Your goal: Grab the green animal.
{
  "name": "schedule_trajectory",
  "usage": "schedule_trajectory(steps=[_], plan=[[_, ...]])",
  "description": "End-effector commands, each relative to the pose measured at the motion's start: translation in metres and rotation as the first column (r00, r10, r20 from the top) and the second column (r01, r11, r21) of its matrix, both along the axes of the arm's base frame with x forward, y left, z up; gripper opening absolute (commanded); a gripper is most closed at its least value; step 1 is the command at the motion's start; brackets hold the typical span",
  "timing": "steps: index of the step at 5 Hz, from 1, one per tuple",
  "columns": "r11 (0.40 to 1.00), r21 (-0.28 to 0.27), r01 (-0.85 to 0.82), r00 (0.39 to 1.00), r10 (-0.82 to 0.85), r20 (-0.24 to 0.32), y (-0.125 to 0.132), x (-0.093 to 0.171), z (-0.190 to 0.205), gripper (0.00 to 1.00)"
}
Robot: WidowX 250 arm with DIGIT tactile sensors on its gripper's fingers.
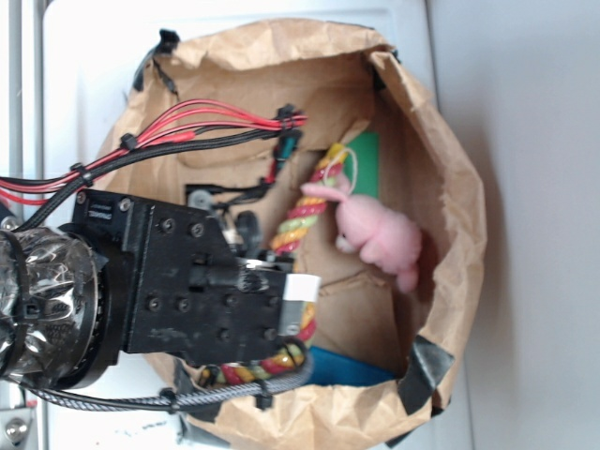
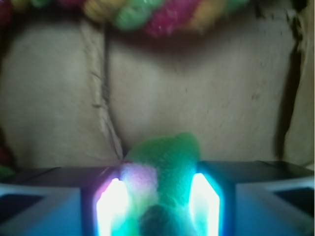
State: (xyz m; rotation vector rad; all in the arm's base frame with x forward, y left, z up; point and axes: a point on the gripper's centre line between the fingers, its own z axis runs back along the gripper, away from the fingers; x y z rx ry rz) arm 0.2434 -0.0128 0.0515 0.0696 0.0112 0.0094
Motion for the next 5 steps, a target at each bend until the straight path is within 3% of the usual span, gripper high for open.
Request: schedule_trajectory(steps=[1,4,5], plan=[[0.996,-0.083,-0.044,0.989,0.055,0.134,0.017,0.019,0.058,0.0],[0.983,-0.176,-0.051,0.98,0.083,0.18,0.021,0.023,0.113,0.0],[0.981,-0.182,-0.066,0.972,0.105,0.211,0.02,0.026,0.131,0.0]])
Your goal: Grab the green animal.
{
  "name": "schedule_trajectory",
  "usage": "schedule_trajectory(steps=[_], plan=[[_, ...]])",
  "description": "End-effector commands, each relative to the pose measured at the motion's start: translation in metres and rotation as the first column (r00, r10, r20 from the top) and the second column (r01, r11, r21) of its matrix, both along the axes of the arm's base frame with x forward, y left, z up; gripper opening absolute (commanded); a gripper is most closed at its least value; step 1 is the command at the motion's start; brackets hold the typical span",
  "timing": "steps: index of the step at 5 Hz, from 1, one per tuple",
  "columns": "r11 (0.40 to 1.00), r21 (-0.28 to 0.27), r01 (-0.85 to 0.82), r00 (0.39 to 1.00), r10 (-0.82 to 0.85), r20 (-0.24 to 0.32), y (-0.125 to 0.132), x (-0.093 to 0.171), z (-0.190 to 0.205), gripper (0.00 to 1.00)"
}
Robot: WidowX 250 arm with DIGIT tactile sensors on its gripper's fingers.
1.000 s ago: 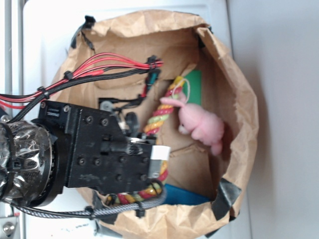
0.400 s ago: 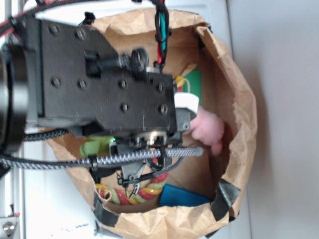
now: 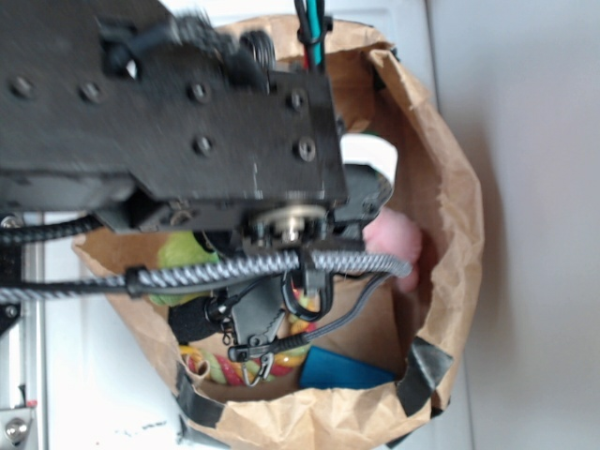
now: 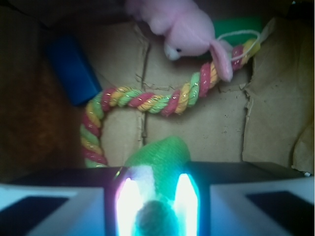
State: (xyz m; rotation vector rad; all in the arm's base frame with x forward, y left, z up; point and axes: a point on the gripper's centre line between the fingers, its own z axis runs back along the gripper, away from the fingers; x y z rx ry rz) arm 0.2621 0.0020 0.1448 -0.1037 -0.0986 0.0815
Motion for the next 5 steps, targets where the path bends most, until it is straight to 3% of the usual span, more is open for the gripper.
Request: schedule_trajectory(steps=[1,2,3,5], plan=[[0.999,0.021,-0.05,0.988,0.047,0.144,0.003,0.011,0.049,0.0],[0.997,0.041,-0.072,0.981,0.064,0.181,-0.001,0.014,0.055,0.0],[0.995,0.047,-0.09,0.963,0.075,0.258,-0.005,0.017,0.06,0.0],[0.996,0.043,-0.08,0.961,0.065,0.268,-0.006,0.02,0.062,0.0]])
